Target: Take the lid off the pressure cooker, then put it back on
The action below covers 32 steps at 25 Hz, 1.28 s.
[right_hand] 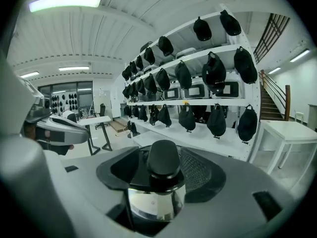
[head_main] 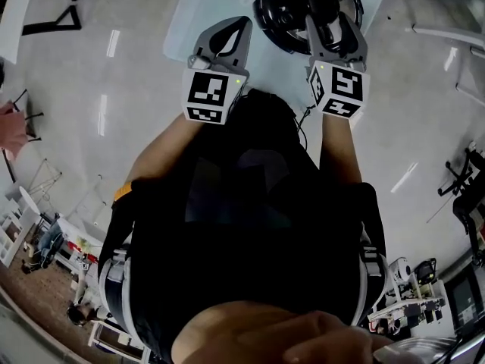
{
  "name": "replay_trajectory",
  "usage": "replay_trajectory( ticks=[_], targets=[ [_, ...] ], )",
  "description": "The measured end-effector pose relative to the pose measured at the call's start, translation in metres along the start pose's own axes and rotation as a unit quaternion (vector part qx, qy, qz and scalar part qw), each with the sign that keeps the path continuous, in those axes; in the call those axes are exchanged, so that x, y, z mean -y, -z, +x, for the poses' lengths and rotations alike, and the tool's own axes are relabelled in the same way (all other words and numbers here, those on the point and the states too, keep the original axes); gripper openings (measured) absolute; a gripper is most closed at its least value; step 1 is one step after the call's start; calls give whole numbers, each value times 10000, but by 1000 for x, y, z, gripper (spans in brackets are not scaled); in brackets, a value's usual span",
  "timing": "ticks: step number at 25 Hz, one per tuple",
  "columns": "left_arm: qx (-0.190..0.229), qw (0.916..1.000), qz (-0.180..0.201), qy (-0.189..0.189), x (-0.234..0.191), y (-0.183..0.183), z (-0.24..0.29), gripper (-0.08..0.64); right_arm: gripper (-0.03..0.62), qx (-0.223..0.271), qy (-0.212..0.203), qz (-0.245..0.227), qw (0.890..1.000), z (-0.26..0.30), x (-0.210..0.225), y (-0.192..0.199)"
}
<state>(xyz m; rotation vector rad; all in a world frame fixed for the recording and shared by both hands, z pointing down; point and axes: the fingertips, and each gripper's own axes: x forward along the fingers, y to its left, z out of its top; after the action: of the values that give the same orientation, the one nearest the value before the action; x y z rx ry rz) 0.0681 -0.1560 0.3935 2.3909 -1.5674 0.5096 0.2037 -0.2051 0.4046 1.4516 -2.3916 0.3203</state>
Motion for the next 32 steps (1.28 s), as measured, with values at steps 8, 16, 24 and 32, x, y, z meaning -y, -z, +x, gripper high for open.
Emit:
replay_trajectory(
  ticks=[8, 16, 24, 32],
  targets=[
    [-212, 9998, -1, -38, -5, 1, 15, 7, 307, -266, -304, -162, 9991, 31, 6, -4],
    [-324, 9995, -58, -37, -17, 10, 32, 7, 318, -681, -358, -345, 9964, 55, 4, 14],
    [-333, 9994, -126, -19, -26, 14, 38, 6, 317, -919, -232, -565, 9939, 59, 4, 20],
    [-292, 9995, -134, -3, -26, 12, 35, 7, 307, -946, -376, -622, 9929, 60, 4, 19]
  ],
)
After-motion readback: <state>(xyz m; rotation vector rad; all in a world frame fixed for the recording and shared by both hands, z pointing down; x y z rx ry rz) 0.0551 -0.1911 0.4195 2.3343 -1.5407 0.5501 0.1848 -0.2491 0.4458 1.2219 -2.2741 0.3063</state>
